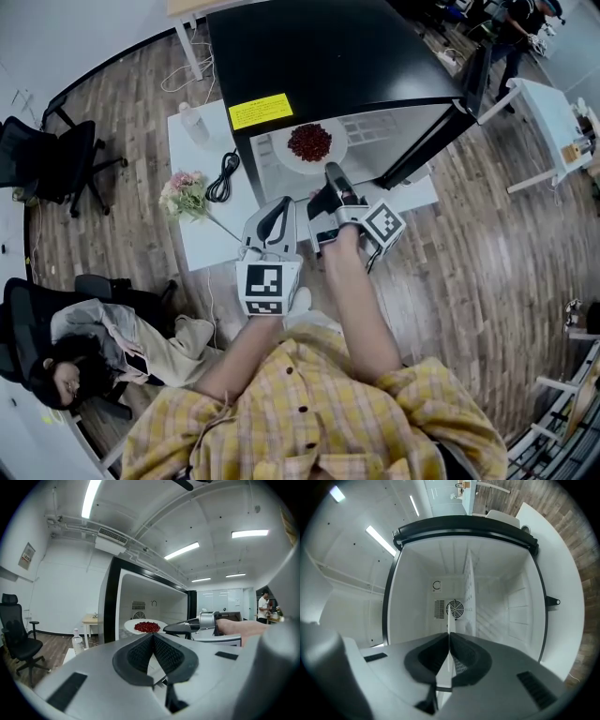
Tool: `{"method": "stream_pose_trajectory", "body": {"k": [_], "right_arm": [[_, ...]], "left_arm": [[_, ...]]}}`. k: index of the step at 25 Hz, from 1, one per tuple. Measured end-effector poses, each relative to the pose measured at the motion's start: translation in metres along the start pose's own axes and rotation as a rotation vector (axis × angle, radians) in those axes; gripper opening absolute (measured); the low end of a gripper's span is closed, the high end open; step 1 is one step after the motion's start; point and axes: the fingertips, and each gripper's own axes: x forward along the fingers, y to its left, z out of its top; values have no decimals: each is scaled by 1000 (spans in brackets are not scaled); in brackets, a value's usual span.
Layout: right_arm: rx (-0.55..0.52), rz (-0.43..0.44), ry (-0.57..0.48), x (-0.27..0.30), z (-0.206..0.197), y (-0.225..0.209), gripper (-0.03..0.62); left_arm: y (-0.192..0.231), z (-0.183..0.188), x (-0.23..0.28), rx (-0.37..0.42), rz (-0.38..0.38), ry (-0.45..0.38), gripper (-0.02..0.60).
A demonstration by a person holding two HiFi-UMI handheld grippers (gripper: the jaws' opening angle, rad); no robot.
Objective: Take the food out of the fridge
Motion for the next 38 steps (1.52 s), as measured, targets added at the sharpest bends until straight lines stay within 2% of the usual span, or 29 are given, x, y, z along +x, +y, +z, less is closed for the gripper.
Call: {"method": "stream_pose_trajectory", "body": {"k": [38], "right_arm": [[-39, 107, -109, -111, -39, 52, 17]], "left_arm": [[-23, 9, -67, 15, -107, -86, 8]]}}
